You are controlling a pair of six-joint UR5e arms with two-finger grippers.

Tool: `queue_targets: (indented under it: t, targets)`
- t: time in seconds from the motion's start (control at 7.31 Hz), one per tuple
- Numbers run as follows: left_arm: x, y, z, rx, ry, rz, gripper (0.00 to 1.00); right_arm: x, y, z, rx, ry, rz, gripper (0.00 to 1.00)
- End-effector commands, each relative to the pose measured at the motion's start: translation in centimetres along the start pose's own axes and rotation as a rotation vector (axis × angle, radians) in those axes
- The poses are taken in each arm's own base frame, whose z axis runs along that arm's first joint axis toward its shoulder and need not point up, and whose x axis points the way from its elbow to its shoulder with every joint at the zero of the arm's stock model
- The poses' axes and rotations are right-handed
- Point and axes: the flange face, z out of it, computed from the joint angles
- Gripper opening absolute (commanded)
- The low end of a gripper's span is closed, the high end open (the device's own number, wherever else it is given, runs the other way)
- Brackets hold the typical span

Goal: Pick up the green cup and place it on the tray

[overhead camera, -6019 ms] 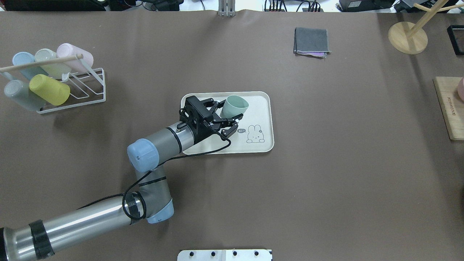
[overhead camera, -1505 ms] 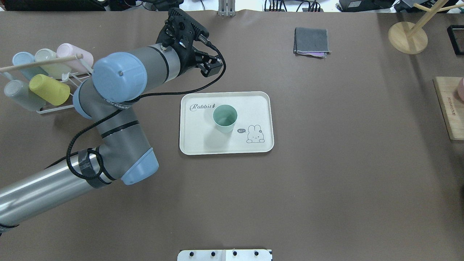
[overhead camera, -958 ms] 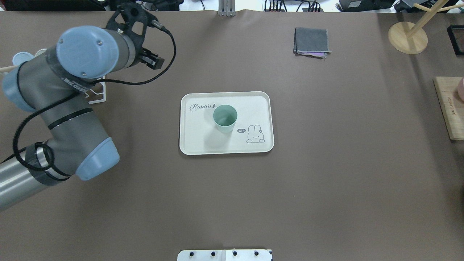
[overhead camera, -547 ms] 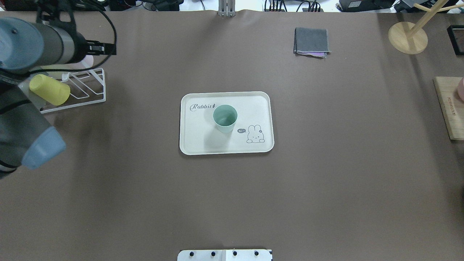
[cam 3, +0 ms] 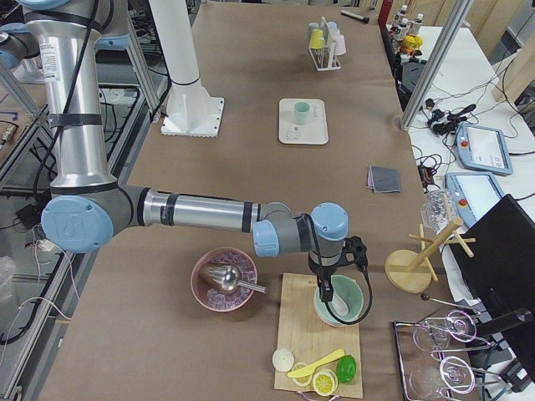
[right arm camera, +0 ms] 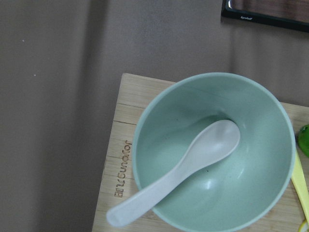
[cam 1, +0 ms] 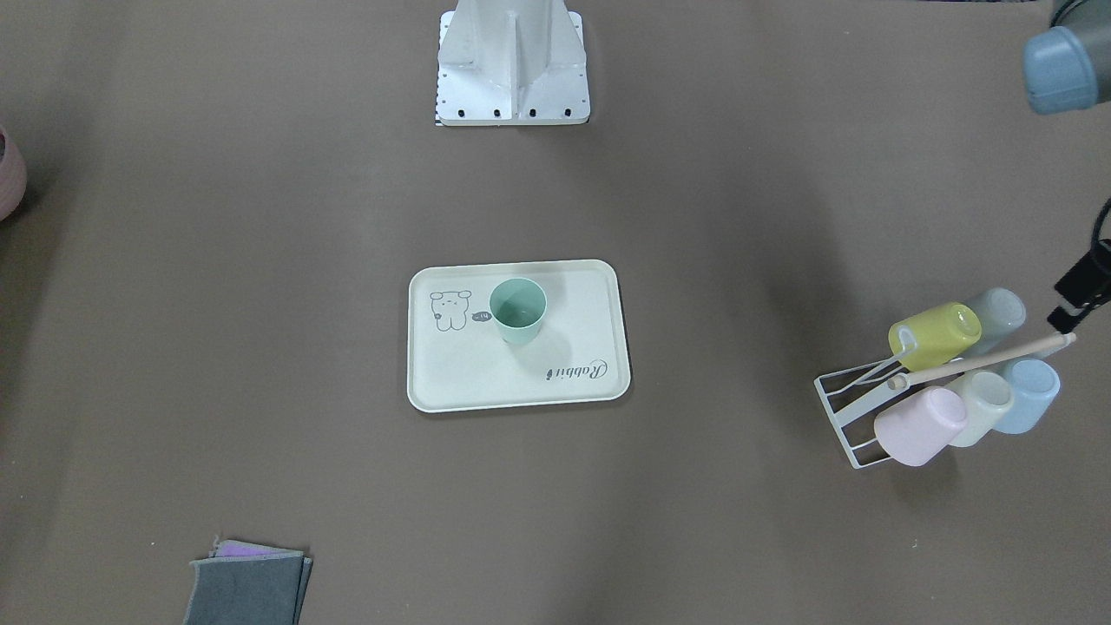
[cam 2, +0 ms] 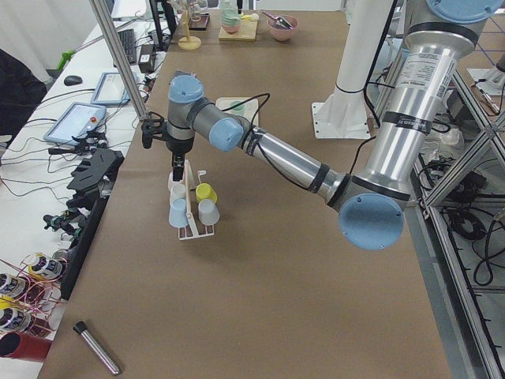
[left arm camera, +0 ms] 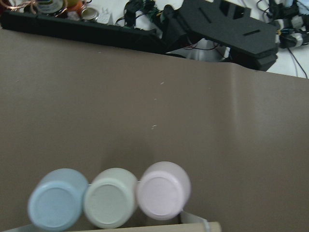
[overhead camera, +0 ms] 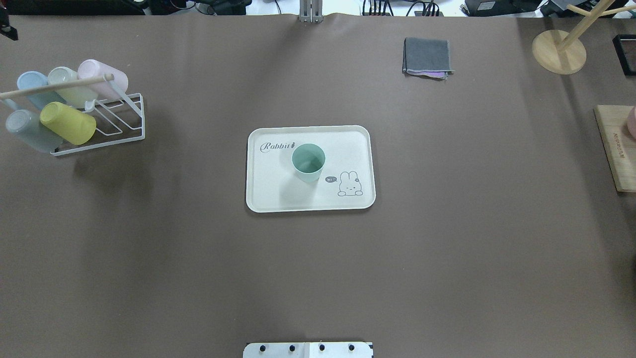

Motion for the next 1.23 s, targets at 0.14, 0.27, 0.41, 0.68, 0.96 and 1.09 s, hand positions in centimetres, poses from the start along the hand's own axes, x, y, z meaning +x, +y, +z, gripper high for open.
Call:
queue_targets:
  t: [0.14,0.27,0.41,0.68,0.96,1.09]
  targets:
    - [-9.7,-1.1,-0.2,-0.136,0.06,0.083,0.99,0.1,-0.2,0.0,0.001,0.015,0.003,1.0]
    - [-13.9,0.7,1.0,-0.171,0.047,0.129,0.99,0.2,-0.1,0.0,-0.001,0.014,0.004,1.0]
    - [-17.6,0.6,1.6,-0.184,0.041,0.161,0.99,0.3,0.1,0.1,-0.003,0.014,0.007,1.0]
    - [-24.6,4.4,3.2,-0.231,0.038,0.2,0.99,0.1,0.2,0.5,-0.01,0.014,0.004,1.0]
    - [-28.6,8.2,4.5,-0.302,0.015,0.114,0.99,0.2,0.5,0.7,-0.014,0.013,-0.004,1.0]
    - [-29.5,9.5,4.9,-0.302,0.015,0.118,0.99,0.1,0.4,0.6,-0.013,0.013,-0.004,1.0]
